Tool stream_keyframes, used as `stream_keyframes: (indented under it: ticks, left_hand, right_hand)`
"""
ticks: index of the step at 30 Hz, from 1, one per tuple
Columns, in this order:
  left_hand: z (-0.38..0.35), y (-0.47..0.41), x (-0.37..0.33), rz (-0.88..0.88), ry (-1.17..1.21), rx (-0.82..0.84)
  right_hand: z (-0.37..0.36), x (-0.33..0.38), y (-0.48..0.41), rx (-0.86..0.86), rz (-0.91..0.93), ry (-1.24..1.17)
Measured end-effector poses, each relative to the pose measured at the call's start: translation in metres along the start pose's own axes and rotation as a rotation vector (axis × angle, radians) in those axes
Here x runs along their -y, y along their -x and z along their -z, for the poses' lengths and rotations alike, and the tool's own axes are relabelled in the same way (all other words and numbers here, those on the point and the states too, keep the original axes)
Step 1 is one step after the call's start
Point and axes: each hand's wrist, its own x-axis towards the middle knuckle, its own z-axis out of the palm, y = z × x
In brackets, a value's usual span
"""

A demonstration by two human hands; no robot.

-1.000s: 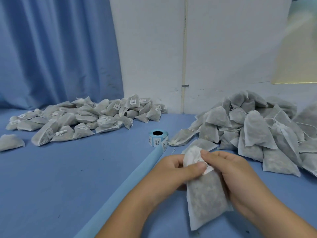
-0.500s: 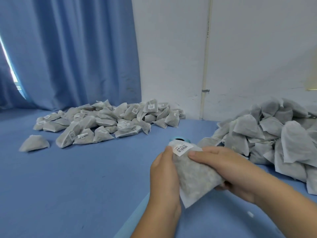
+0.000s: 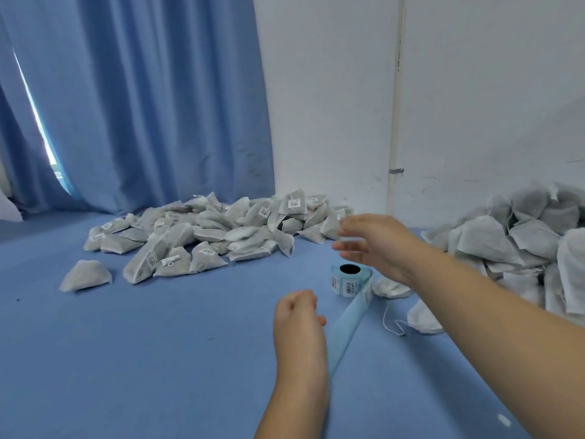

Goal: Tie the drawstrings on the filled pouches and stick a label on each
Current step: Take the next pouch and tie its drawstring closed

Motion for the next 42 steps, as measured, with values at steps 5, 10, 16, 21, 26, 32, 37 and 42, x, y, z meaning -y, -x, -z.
stream_keyframes:
  ticks: [5,10,16,21,26,32,37,42]
  left_hand:
    - [0.005,-0.006,0.018,-0.405,-1.183,0.049]
    - [0.008,-0.007,0.018,-0.278,-1.476,0.121]
    - [0.009,-0.004,0.014,-0.333,-1.491,0.164]
    - [0.009,0.006,0.007,-0.412,-1.47,0.195]
    - [0.009,0.009,0.003,-0.43,-1.473,0.195]
    - [0.019,0.008,-0.004,-0.356,-1.521,0.137]
    - [0.024,0.013,-0.01,-0.287,-1.553,0.092]
    - [0.022,0.014,-0.008,-0.224,-1.492,0.12]
  right_hand:
    - [0.058,-0.024,0.002,-0.337,-0.083,0.448]
    - [0.074,-0.028,-0.002,-0.12,0.022,1.18]
    - [0.031,-0.035,-0.024,0.118,0.122,1.424]
    - [0.016,-0.049,-0.041,0.12,0.086,1.593]
    - [0.011,-0.049,-0.052,0.105,0.058,1.633]
    - [0.007,-0.043,-0.058,0.128,0.112,1.723]
    - [0.006,-0.046,-0.057,0.161,0.136,1.726]
    - [0.016,-0.047,-0.052,0.255,0.15,1.704]
